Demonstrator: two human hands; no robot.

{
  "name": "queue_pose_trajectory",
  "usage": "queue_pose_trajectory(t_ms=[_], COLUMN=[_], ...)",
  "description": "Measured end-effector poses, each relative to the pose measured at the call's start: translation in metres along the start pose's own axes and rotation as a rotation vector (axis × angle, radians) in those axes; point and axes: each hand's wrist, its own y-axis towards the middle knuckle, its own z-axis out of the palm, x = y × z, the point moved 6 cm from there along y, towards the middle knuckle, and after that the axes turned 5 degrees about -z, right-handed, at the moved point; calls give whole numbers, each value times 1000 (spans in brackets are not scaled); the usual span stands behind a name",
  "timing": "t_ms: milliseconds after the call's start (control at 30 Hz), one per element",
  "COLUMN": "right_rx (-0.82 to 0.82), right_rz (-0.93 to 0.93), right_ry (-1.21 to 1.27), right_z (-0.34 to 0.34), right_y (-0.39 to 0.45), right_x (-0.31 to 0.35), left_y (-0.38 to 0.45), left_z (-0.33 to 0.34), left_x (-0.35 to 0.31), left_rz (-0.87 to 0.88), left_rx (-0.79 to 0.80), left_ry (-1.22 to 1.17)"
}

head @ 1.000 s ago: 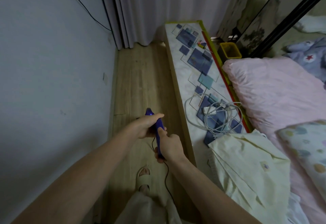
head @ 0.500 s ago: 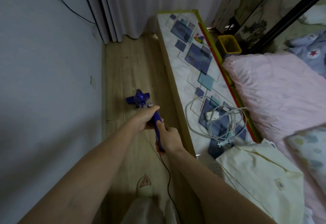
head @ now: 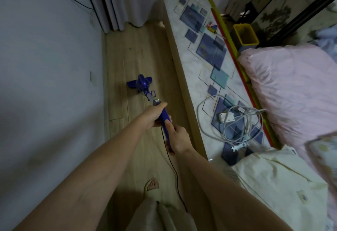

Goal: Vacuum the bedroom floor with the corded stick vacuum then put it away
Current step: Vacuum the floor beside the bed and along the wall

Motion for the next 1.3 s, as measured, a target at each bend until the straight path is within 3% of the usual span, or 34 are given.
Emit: queue_pose_trajectory(t_ms=[333,767,1033,1300], right_rx=[-4,-89,-53,-32], right_rz=[-8,48,81,22], right_ry=[-86,-94,137,160], right_z=[-44,-101,-82,-67], right_y=[-62,-184,-252,-242], right_x=[4,-39,-73,-92], left_y=[-45,-148,-193,-184], left_z=[38,104,106,91], left_x=[21,102,152,161], left_rz=[-14,46,-6,-30], left_rx=[103,86,168,127], left_ry=[-71,-86,-22,48])
